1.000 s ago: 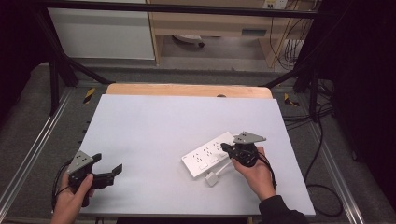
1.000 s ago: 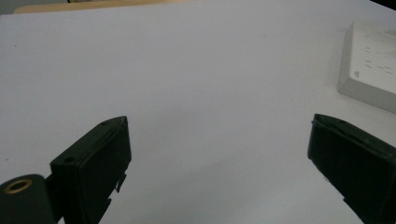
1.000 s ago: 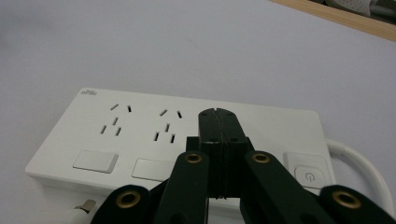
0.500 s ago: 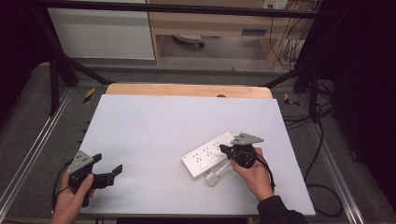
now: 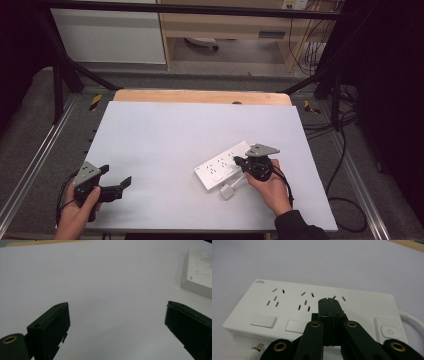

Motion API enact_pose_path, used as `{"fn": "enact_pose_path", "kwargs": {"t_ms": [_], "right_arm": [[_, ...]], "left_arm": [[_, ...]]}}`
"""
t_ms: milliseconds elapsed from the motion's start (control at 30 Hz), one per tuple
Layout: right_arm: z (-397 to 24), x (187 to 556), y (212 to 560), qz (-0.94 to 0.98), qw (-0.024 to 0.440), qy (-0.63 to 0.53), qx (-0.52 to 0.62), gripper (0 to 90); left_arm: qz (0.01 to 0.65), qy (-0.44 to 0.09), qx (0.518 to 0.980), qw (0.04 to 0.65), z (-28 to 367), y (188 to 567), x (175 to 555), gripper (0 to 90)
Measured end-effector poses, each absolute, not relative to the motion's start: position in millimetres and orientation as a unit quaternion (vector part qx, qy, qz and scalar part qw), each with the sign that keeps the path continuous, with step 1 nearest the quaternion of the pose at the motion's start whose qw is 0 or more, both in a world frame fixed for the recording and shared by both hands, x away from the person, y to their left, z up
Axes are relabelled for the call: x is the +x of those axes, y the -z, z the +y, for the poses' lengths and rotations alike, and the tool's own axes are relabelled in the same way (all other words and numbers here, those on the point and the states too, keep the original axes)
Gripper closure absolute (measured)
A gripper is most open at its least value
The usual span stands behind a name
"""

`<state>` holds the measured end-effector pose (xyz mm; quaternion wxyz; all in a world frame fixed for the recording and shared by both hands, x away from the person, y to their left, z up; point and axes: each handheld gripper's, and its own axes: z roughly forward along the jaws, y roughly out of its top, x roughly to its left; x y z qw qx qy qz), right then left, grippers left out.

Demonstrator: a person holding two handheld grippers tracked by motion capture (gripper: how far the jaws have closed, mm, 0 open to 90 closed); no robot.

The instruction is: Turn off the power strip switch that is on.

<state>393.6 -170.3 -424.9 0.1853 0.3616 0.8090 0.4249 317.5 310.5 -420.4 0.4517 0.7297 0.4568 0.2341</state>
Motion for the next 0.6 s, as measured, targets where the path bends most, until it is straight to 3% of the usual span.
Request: {"fn": "enact_pose_path", "kwargs": {"t_ms": [600], "right_arm": [[-170.0,393.1,431.8,0.813,0.184,-0.416,0.364,89.6]], "left_arm": [[0.453,-0.235,0.735,0.447,309.4,421.0,317.6,6.1]]}}
